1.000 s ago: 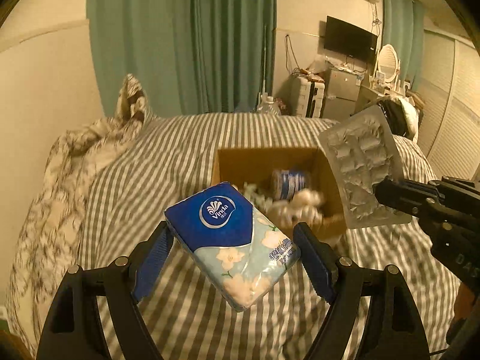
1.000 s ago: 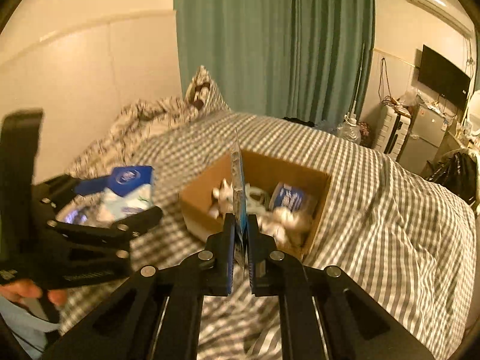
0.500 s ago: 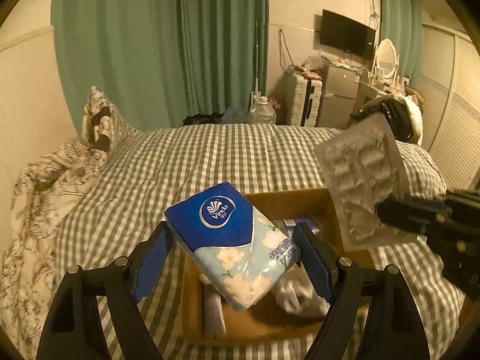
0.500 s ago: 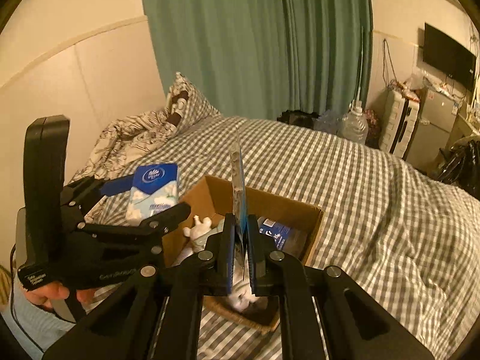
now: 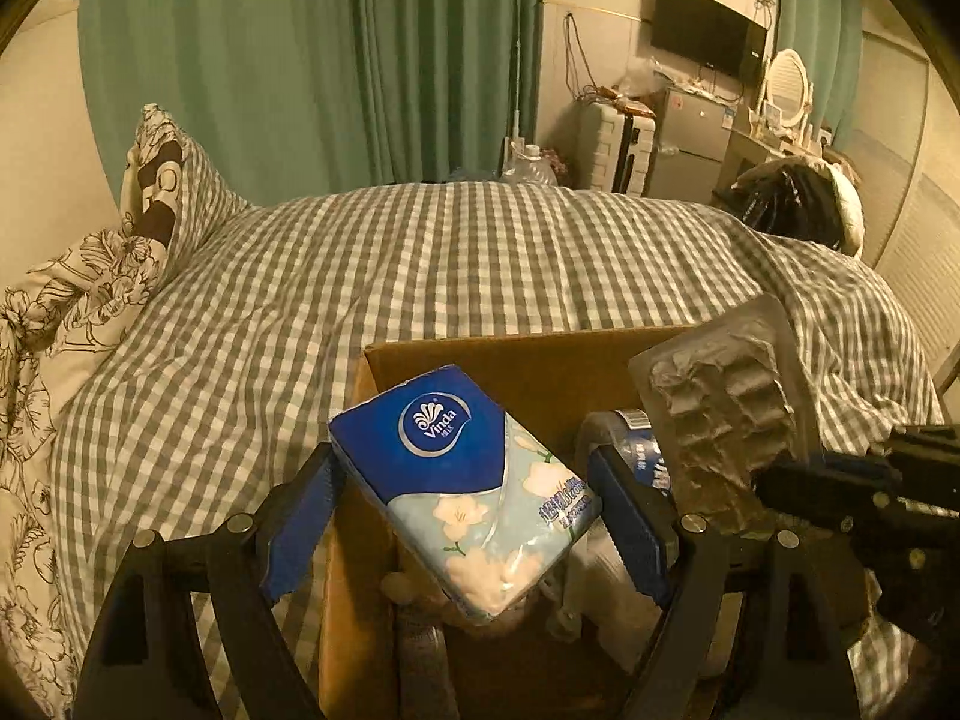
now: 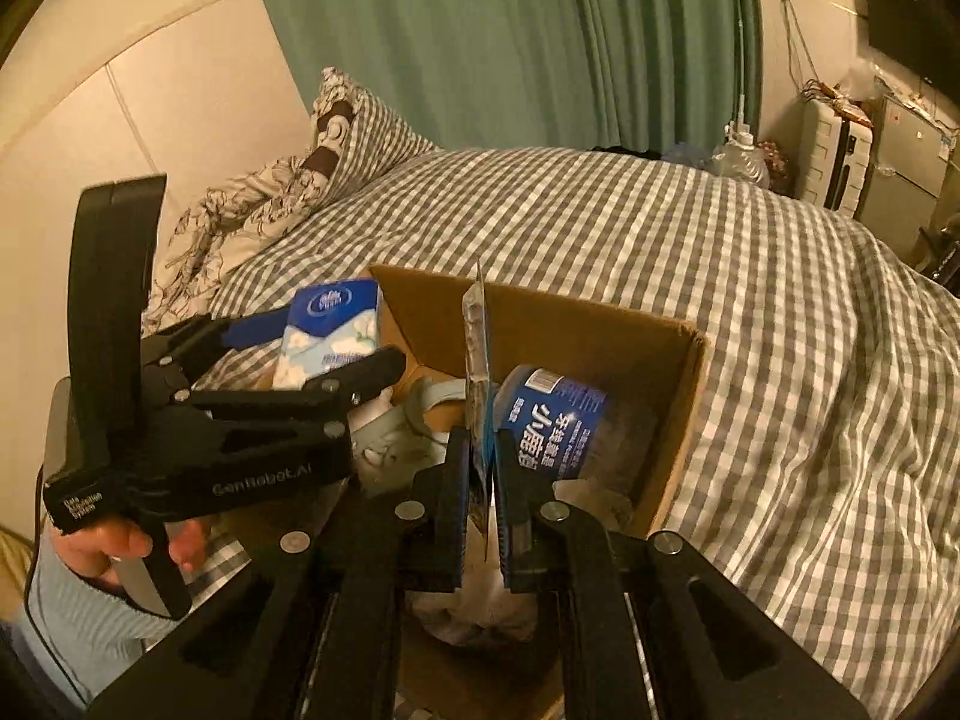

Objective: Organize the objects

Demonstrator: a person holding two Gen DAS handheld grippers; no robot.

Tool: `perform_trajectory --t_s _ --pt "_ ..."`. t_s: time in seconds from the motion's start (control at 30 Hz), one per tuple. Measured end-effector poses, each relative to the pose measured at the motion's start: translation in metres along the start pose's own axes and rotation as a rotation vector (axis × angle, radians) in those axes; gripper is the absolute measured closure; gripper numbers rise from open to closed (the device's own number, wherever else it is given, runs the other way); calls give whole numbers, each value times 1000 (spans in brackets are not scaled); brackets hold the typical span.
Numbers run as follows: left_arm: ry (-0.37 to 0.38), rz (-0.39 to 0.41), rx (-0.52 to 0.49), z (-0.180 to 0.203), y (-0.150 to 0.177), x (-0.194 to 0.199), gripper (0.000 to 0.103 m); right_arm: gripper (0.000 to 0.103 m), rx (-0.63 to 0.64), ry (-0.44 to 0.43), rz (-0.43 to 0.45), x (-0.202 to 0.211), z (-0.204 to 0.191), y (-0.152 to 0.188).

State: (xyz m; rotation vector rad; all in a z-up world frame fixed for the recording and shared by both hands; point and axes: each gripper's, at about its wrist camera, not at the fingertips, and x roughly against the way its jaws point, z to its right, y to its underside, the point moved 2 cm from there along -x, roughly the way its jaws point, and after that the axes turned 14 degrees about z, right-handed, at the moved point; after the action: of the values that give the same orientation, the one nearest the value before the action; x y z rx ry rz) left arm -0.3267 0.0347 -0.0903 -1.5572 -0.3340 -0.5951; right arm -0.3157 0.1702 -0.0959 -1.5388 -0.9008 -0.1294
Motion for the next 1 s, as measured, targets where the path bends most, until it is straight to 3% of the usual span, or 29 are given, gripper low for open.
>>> perform_trajectory --t_s 0.03,0.1,0.17,0.27,0.37,0.67,1.0 --pt "2 -2 6 1 0 2 15 90 -3 9 5 2 2 -1" --pt "3 0 17 2 -3 8 7 65 -20 38 19 11 6 -4" --pt "0 19 21 3 -7 20 7 56 -43 58 37 20 7 -6" --pt "-7 46 15 5 -17 37 6 53 -43 84 72 38 4 -11" --pt "-22 93 4 6 -29 65 0 43 -9 131 118 59 -5 -20" --pt "-23 242 -8 14 -66 156 0 23 48 199 275 145 -43 -41" --pt "-31 396 -28 26 -82 250 0 0 74 330 519 256 -86 -54"
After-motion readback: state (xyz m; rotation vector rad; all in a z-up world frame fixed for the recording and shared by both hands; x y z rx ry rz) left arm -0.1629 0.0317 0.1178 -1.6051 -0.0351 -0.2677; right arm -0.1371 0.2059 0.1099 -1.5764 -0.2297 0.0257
